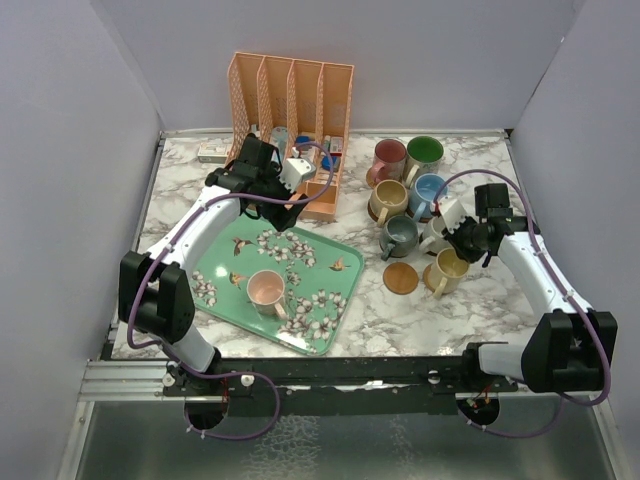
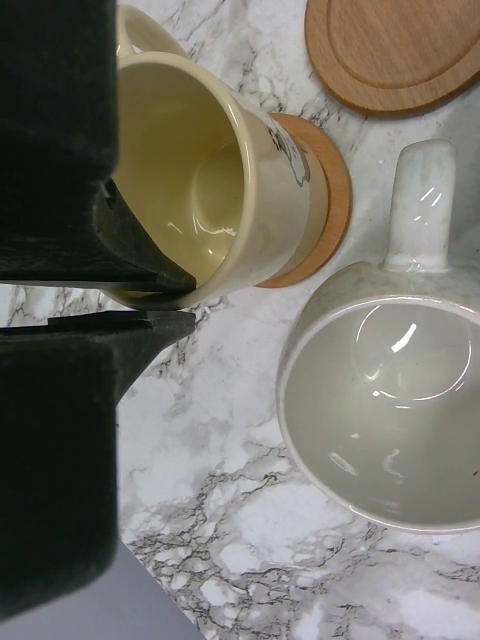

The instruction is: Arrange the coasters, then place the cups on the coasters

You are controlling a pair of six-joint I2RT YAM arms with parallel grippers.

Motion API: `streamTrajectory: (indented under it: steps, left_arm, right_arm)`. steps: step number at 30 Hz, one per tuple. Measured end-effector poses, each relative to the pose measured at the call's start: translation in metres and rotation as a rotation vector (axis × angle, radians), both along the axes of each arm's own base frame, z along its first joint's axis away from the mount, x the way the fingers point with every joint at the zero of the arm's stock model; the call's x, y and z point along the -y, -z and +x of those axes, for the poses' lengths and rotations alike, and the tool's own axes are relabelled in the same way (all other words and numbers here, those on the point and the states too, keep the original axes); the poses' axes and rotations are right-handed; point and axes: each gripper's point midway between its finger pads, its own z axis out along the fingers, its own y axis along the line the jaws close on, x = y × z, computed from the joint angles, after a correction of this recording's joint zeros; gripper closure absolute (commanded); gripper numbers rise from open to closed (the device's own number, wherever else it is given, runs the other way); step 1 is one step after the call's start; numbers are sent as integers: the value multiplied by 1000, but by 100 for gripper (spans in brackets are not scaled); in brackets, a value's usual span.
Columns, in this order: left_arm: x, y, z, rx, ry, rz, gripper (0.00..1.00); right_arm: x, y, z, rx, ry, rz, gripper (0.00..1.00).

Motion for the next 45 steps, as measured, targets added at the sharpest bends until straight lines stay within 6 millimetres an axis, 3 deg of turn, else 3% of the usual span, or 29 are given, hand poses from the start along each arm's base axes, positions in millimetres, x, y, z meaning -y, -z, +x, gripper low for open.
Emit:
streamTrajectory:
  steps: [13, 26, 31, 40, 45]
  left_arm:
    - [-1, 2, -2, -5, 0, 2, 17]
    - [-5, 4, -7, -1, 4, 16, 14]
    - [-17, 4, -23, 2, 6, 53, 12]
    - [-46, 15, -66, -53, 4, 145, 12]
    - [-62, 31, -98, -142, 18, 208, 14]
  right_arm:
    - [6, 0, -1, -4, 119, 4, 87]
    - [5, 0, -4, -16, 155, 21, 56]
    - [-4, -13, 3, 4, 131, 63, 51]
    - [-29, -64, 32, 107, 60, 193, 50]
    - [-42, -70, 41, 121, 32, 263, 50]
